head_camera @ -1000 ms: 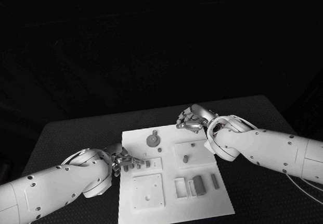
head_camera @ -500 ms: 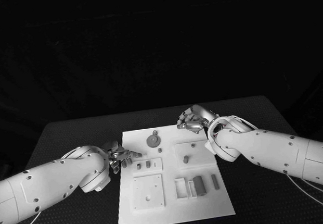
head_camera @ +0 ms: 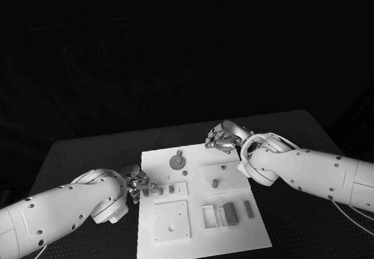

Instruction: Assemble the parts on the task board

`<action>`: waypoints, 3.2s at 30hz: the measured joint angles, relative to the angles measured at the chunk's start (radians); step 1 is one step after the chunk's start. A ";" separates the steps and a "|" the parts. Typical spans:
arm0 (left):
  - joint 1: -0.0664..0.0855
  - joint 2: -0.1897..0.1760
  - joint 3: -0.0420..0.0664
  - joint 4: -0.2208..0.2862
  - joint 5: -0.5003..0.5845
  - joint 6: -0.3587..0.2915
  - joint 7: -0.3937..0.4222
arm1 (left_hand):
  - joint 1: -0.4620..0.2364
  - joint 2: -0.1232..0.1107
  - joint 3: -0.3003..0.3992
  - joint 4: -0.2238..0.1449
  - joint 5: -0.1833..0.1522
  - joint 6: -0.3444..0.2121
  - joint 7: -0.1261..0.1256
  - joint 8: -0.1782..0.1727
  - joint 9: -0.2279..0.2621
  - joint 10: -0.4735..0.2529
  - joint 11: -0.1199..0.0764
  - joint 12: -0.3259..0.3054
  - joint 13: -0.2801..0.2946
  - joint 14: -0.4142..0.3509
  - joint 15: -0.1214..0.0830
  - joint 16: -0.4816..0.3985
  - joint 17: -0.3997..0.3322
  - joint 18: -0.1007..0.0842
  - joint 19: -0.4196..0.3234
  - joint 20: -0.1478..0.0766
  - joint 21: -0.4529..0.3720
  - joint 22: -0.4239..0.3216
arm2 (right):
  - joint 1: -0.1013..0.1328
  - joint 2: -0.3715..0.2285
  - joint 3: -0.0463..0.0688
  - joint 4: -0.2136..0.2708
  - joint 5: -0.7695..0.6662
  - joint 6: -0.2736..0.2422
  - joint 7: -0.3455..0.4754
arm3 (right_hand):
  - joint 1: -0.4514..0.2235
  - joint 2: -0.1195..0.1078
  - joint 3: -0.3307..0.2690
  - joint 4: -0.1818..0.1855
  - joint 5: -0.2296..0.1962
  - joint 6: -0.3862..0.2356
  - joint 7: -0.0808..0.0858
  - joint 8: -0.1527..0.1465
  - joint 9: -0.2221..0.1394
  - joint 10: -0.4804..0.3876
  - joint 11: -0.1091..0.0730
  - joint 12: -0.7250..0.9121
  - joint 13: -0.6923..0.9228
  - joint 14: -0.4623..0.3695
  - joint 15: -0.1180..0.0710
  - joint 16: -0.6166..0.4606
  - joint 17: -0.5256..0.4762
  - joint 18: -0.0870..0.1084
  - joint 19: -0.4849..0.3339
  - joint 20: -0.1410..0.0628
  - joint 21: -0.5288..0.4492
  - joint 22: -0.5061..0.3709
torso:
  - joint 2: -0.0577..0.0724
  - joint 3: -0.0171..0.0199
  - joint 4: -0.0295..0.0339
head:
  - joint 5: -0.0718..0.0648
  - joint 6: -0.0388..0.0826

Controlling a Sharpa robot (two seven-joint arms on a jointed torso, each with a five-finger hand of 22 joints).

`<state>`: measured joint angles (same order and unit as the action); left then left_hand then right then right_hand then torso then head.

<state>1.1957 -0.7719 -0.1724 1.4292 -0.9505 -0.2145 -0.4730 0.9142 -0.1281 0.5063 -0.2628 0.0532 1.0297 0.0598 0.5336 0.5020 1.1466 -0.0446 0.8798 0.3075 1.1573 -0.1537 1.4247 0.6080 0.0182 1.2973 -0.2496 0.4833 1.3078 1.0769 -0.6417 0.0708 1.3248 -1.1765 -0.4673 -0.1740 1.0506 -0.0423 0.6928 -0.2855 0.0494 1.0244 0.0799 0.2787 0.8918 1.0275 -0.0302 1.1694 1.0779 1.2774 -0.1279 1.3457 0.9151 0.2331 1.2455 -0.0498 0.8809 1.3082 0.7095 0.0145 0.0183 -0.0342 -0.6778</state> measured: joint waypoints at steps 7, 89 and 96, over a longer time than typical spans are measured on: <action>0.000 0.001 0.000 0.003 -0.001 0.020 0.010 | -0.016 -0.016 0.000 0.027 0.000 -0.001 -0.001 -0.004 -0.002 0.000 0.000 0.000 -0.002 -0.002 0.002 0.000 0.001 0.000 0.000 0.000 -0.003 0.000 | 0.000 0.001 0.000 -0.001 0.000 0.002 0.000 | 0.000 0.000 0.000 0.000 0.000 0.000 0.000 0.000 0.001 0.000 0.000 0.000 0.000 0.000 0.000 0.000 0.000 0.000 0.003 -0.002 0.000 0.000 | 0.000 -0.0003 0.0004 | 0.001 -0.001; -0.006 0.068 -0.009 -0.062 -0.153 0.070 -0.016 | -0.041 0.016 -0.008 0.110 0.000 0.008 0.000 -0.016 0.002 -0.003 0.003 -0.001 -0.007 -0.007 0.008 0.000 0.011 0.000 -0.005 0.005 -0.002 0.000 | 0.000 0.002 0.000 -0.002 0.002 0.011 -0.001 | 0.000 0.000 0.000 0.000 0.000 0.000 0.000 0.000 0.005 0.000 0.000 0.000 0.000 0.000 0.000 0.000 0.000 0.000 0.004 0.000 0.000 0.000 | 0.000 0.0001 -0.0001 | -0.008 -0.013; -0.006 0.069 -0.009 -0.063 -0.147 0.070 -0.016 | -0.041 0.016 -0.008 0.110 0.000 0.008 0.000 -0.016 0.002 -0.003 0.003 -0.001 -0.007 -0.007 0.008 0.000 0.011 0.000 -0.005 0.005 -0.002 0.000 | 0.000 0.001 0.000 -0.002 0.002 0.011 -0.001 | 0.000 0.000 0.000 0.000 0.000 0.000 0.000 0.000 0.005 0.000 0.000 0.000 0.000 0.000 0.000 0.000 0.000 0.000 0.004 0.000 0.000 0.000 | 0.000 0.0001 0.0000 | -0.009 -0.014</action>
<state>1.1899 -0.7027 -0.1809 1.3660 -1.0976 -0.1447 -0.4888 0.8731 -0.1125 0.4979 -0.1529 0.0532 1.0376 0.0599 0.5179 0.5039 1.1439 -0.0415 0.8787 0.3003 1.1502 -0.1457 1.4245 0.6186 0.0181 1.2920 -0.2441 0.4811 1.3079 1.0769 -0.6404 0.0708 1.3225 -1.1750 -0.4562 -0.1751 1.0506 -0.0424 0.6928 -0.2855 0.0494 1.0245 0.0799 0.2787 0.8970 1.0274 -0.0301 1.1694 1.0780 1.2774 -0.1279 1.3457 0.9151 0.2333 1.2491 -0.0496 0.8810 1.3082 0.7095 0.0146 0.0183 -0.0433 -0.6914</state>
